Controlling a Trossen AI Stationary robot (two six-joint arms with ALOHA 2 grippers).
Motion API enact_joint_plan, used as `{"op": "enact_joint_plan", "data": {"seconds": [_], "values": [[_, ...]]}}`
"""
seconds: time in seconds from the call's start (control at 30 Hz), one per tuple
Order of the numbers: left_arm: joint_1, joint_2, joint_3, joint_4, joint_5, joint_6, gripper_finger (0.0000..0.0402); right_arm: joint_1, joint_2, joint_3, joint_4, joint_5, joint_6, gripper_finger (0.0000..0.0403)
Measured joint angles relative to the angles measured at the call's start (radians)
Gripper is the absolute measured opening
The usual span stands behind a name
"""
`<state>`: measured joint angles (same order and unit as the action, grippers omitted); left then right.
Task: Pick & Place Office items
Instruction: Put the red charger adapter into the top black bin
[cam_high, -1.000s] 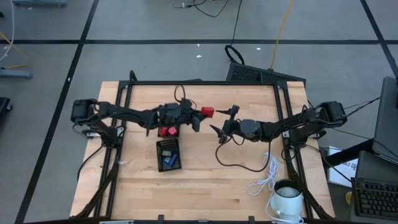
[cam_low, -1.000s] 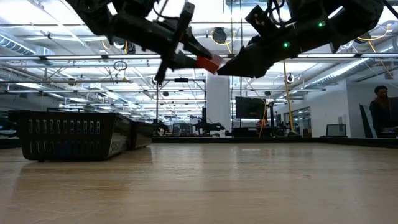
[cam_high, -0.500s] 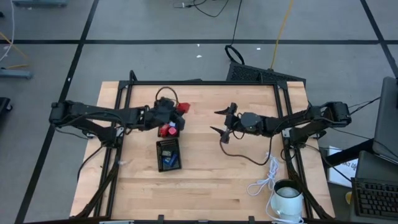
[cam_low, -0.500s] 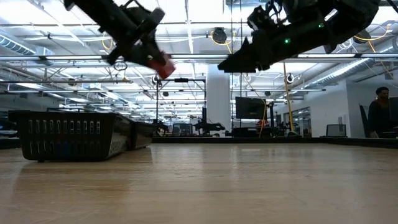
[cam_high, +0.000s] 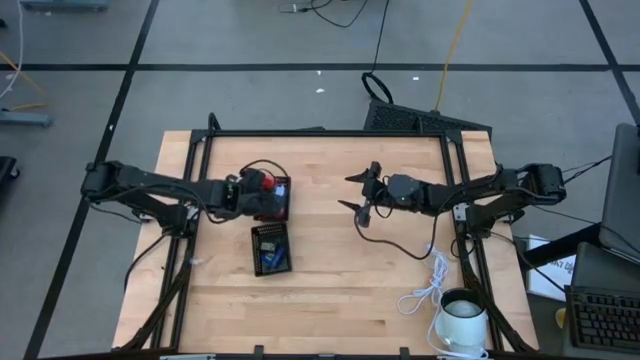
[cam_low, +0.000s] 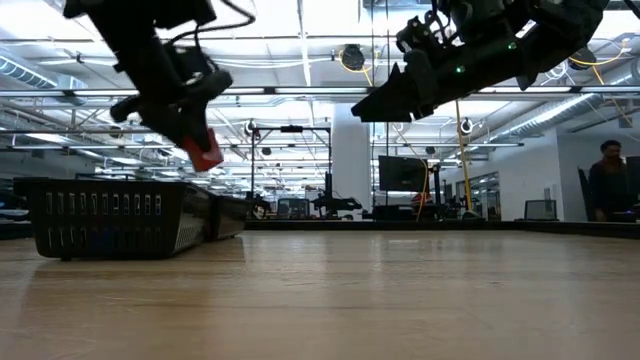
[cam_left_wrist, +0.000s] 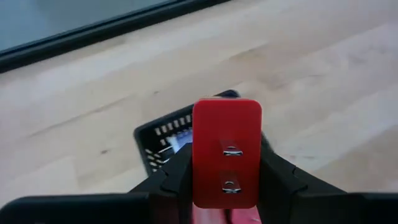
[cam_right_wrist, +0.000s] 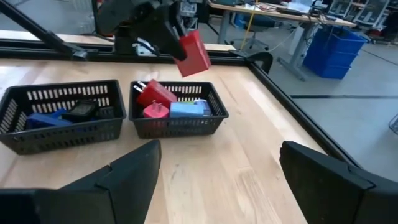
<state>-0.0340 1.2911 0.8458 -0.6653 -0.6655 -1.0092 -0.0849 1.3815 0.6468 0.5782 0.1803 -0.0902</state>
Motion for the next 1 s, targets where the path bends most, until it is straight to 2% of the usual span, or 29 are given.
{"op": "enact_joint_plan", "data": {"seconds": [0.13,0.3,0.57,0.9,1.0], "values": [[0.016,0.0,-0.07,0.018,0.014,-0.057,0.0122,0.0,0.0,0.0,-0.003,0.0,0.0,0.0313],[0.055,0.001,-0.168,0.127,0.113,-0.103,0.0122,0.001,0.0,0.0,-0.003,0.0,0.0,0.0313],[0.094,0.001,-0.208,0.169,0.127,-0.153,0.0125,0.001,0.0,0.0,-0.003,0.0,0.0,0.0313],[0.105,0.001,-0.208,0.245,0.143,-0.079,0.0199,0.001,0.0,0.0,-0.01,0.0,0.001,0.0313],[0.108,-0.013,-0.205,0.256,0.195,-0.026,0.0211,0.001,0.0,0.0,-0.026,0.0,0.0,0.0313]]}}
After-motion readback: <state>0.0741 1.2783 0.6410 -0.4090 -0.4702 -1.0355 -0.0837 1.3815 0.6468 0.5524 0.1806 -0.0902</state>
